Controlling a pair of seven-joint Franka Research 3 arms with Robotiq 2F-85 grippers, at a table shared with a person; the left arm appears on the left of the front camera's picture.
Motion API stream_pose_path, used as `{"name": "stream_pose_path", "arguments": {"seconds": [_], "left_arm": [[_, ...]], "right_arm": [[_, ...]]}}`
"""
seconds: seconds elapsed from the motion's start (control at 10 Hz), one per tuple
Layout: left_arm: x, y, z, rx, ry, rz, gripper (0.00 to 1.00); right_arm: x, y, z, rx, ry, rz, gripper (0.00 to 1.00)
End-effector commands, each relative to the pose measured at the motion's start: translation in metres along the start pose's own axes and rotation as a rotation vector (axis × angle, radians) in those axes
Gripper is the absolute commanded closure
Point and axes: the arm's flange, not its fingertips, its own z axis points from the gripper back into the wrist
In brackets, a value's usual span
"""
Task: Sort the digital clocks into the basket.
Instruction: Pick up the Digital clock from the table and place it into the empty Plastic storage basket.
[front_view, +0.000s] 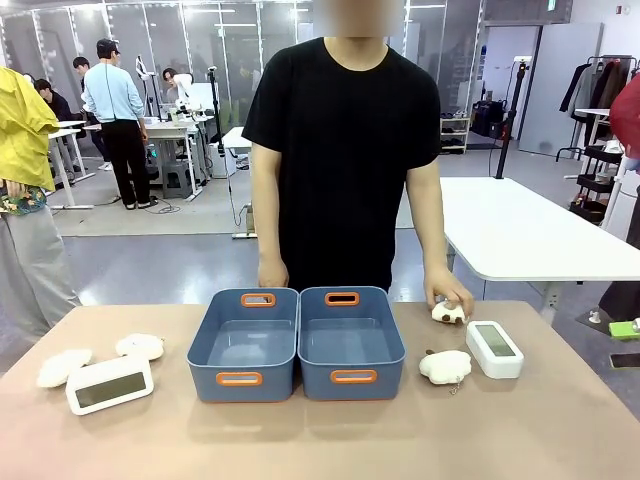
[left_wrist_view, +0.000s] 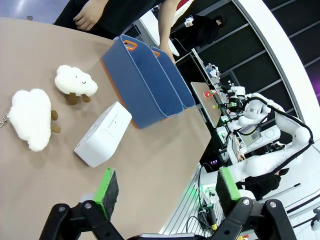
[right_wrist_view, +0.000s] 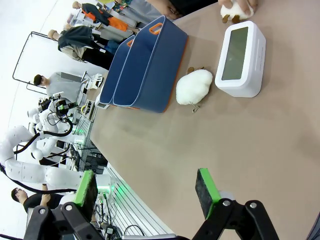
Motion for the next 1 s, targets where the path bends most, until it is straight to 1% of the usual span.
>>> {"name": "stream_pose_path", "arguments": {"seconds": [0.0, 0.1, 0.2, 0.3, 0.4, 0.6, 0.7, 0.8, 0.9], "left_arm": [[0.000, 0.000, 0.000, 0.000, 0.000, 0.000, 0.00], [0.019, -0.026, -0.003, 0.123, 0.097, -0.117, 0.00], [0.039, -0.045, -0.011, 0.214, 0.203, -0.179, 0.00], [0.060, -0.057, -0.019, 0.278, 0.308, -0.237, 0.00], [0.075, -0.075, -0.030, 0.365, 0.378, -0.275, 0.00], [0.095, -0.110, -0.088, 0.487, 0.572, -0.478, 0.00], [0.097, -0.121, -0.118, 0.596, 0.707, -0.616, 0.00], [0.095, -0.136, -0.144, 0.587, 0.764, -0.679, 0.00], [0.085, -0.143, -0.186, 0.581, 0.813, -0.768, 0.00]], "right_arm": [[0.002, 0.001, 0.001, 0.011, -0.003, 0.005, 0.00], [0.002, 0.001, 0.001, 0.011, -0.003, 0.005, 0.00], [0.002, 0.001, 0.001, 0.011, -0.003, 0.005, 0.00], [0.002, 0.001, 0.001, 0.011, -0.003, 0.005, 0.00], [0.002, 0.001, 0.001, 0.011, -0.003, 0.005, 0.00], [0.002, 0.001, 0.001, 0.011, -0.003, 0.005, 0.00], [0.002, 0.001, 0.001, 0.011, -0.003, 0.005, 0.00], [0.002, 0.001, 0.001, 0.011, -0.003, 0.005, 0.00], [0.002, 0.001, 0.001, 0.011, -0.003, 0.005, 0.00]]}}
